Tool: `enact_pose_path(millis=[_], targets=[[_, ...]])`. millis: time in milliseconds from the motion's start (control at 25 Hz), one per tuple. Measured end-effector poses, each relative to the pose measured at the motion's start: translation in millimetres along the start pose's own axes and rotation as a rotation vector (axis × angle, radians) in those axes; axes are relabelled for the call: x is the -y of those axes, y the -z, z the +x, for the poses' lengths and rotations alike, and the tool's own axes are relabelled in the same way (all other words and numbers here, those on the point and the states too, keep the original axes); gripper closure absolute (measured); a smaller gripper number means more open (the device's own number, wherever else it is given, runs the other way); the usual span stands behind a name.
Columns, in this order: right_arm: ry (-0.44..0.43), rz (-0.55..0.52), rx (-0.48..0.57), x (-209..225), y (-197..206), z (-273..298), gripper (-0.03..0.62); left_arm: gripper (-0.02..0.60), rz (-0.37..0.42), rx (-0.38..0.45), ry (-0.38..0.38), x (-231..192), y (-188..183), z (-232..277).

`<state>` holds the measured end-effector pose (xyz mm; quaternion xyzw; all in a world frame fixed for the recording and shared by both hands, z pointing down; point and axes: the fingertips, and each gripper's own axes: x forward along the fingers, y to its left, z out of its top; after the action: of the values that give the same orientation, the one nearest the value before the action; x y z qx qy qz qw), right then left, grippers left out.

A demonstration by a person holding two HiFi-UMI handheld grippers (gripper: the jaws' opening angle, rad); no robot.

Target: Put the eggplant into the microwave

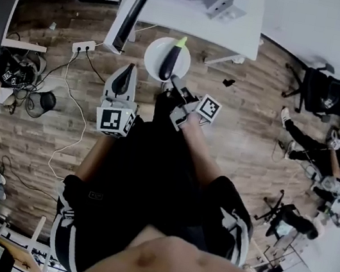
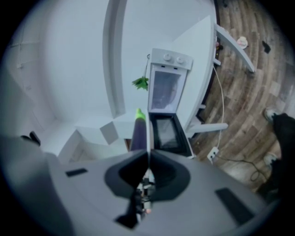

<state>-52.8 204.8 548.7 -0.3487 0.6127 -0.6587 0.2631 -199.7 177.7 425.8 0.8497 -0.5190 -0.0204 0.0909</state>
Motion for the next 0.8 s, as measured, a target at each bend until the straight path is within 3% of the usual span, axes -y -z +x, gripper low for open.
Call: enact_pose_path(millis=[800], targets=[[0.018,-0.015,-0.147,9.9,-116.8,40.9,0.556,0.549,-0.008,0.006,-0.152,28.0,-2.9,108.4]])
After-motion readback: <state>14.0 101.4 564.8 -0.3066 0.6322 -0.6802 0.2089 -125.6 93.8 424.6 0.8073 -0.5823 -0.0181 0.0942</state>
